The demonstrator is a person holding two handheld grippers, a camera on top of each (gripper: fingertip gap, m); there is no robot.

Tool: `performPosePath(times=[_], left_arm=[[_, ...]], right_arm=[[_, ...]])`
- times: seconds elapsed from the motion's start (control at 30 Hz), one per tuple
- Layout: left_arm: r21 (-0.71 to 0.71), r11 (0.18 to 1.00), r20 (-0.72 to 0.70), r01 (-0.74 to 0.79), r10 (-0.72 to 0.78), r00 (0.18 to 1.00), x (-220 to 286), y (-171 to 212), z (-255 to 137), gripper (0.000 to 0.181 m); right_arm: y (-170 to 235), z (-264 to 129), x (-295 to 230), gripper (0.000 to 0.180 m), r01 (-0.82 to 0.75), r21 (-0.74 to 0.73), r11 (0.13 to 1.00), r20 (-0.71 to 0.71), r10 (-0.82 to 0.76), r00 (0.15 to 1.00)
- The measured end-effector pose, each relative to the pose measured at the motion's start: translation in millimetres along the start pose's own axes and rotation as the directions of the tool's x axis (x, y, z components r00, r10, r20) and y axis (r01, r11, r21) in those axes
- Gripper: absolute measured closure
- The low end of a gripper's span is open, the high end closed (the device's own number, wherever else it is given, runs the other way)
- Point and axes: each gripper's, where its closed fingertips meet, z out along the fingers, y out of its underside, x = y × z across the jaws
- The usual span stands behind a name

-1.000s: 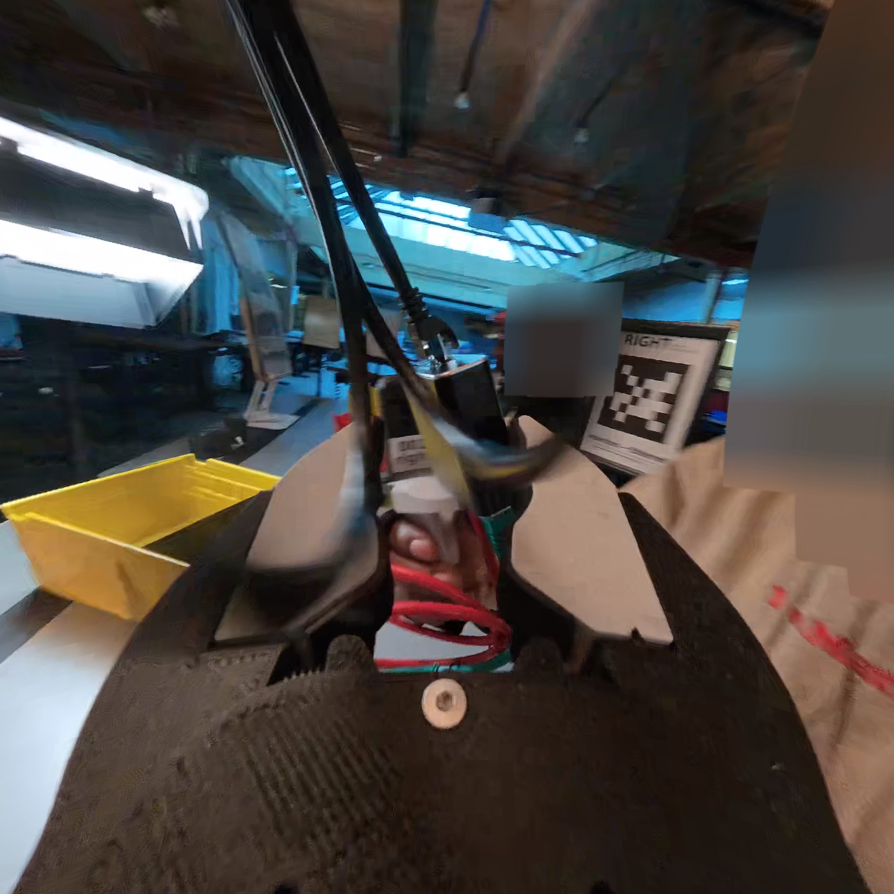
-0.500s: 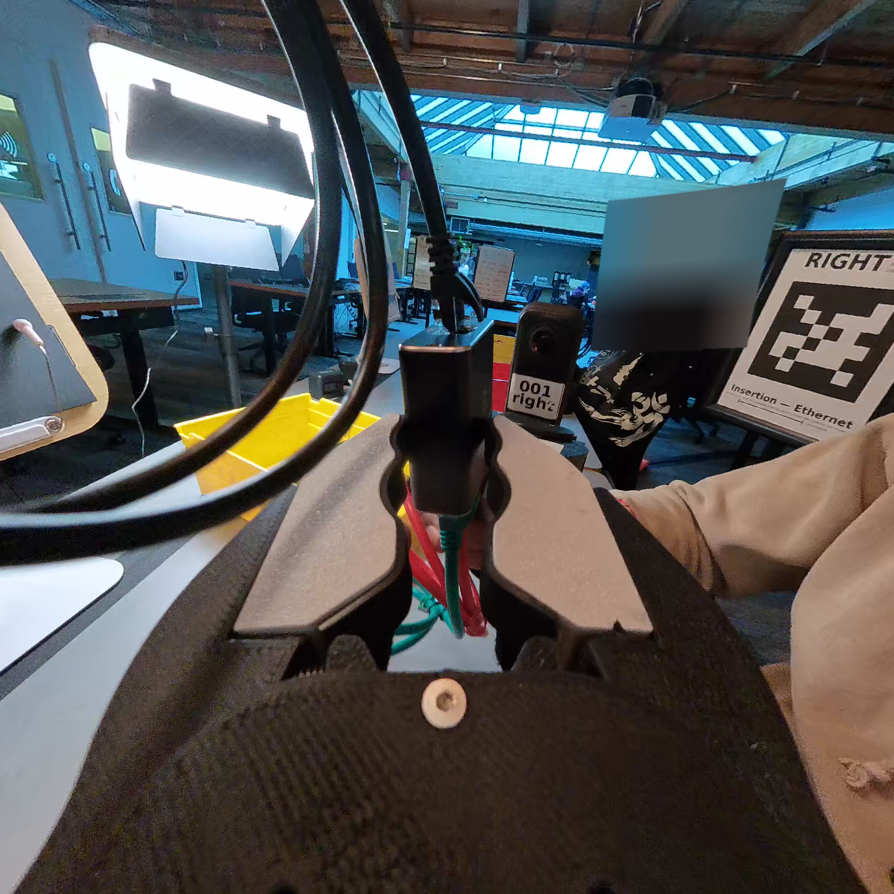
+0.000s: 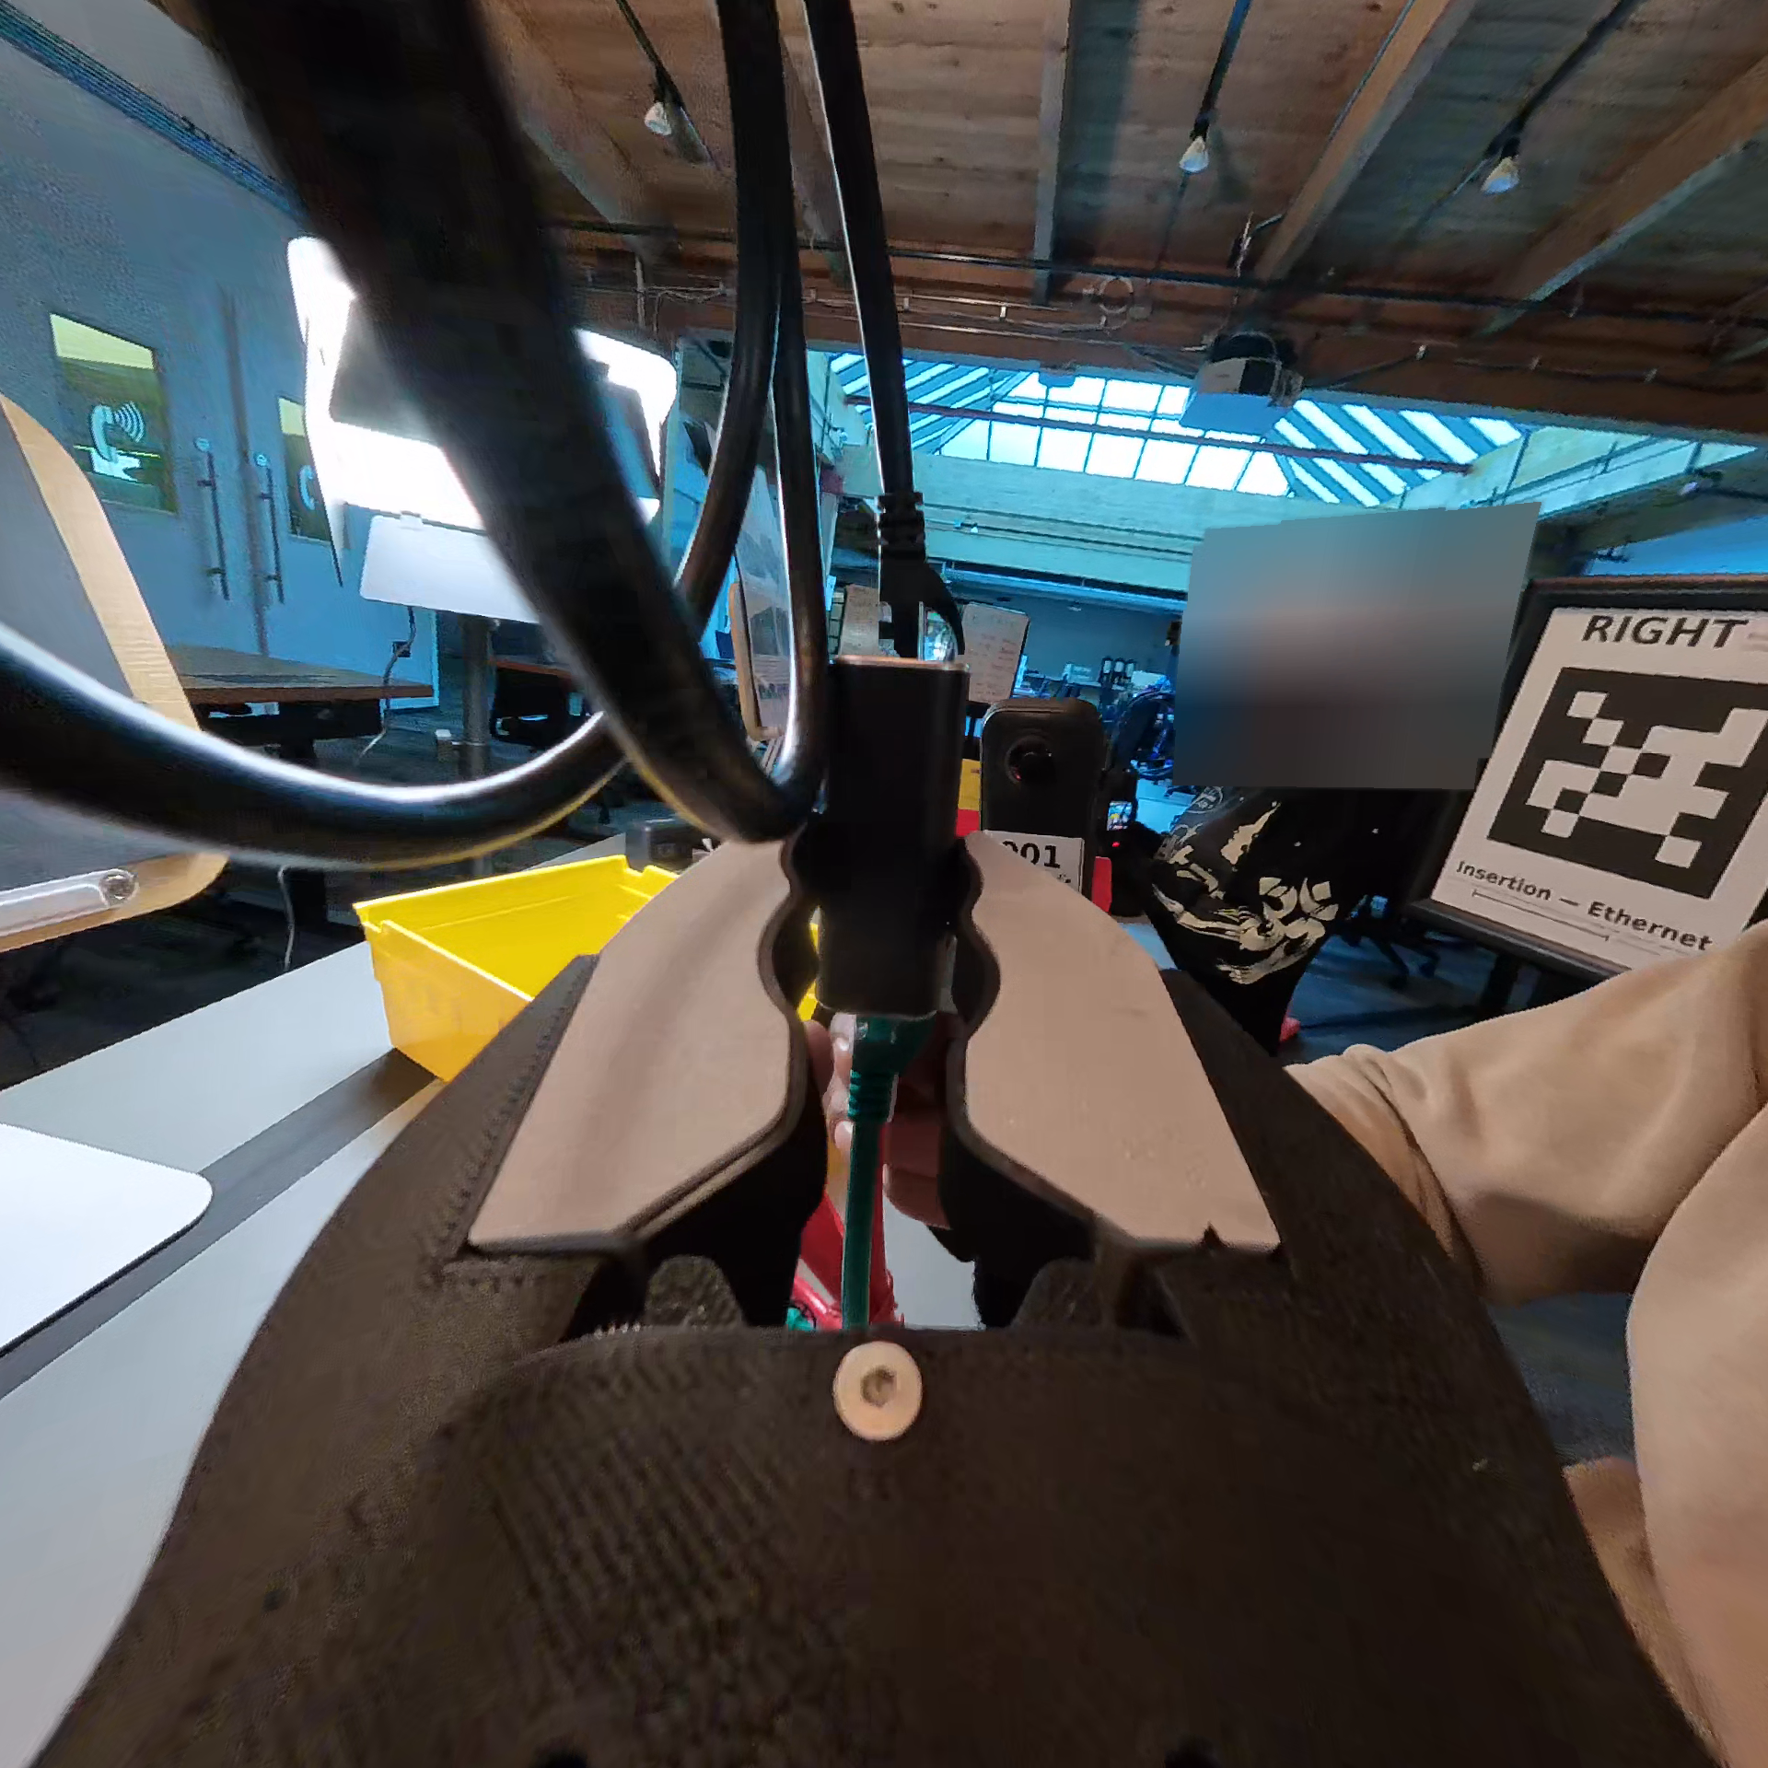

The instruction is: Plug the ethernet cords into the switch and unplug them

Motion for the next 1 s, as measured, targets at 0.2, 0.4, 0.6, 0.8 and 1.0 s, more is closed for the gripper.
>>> performPosePath(times=[0.2, 0.4, 0.6, 0.8, 1.0], left_arm=[[0.023, 0.998, -0.024, 0.057, -0.056, 0.998, 2, -2, 1, 0.156], [0.062, 0.994, -0.022, 0.084, -0.083, 0.996, 3, -5, 2, 0.154], [0.05, 0.998, -0.009, 0.025, -0.025, 1.0, 1, -8, -2, 0.155], [0.084, 0.994, -0.023, 0.069, -0.067, 0.997, 0, -10, -2, 0.155], [0.089, 0.994, -0.044, 0.057, -0.053, 0.998, 4, -13, -3, 0.156]], right_arm=[[-2, 0, -1, 0.166, 0.015, 0.018, 1.0, 0.016, -0.015, 1.0], [-6, -1, 2, 0.166, -0.033, 0.011, 0.999, 0.007, 0.033, 0.999], [0, 5, -2, 0.166, -0.091, -0.088, 0.992, 0.004, 0.091, 0.996], [2, 7, -4, 0.166, -0.145, -0.128, 0.981, -0.005, 0.146, 0.989], [3, 8, -11, 0.166, -0.158, -0.134, 0.978, 0.072, 0.168, 0.983]])
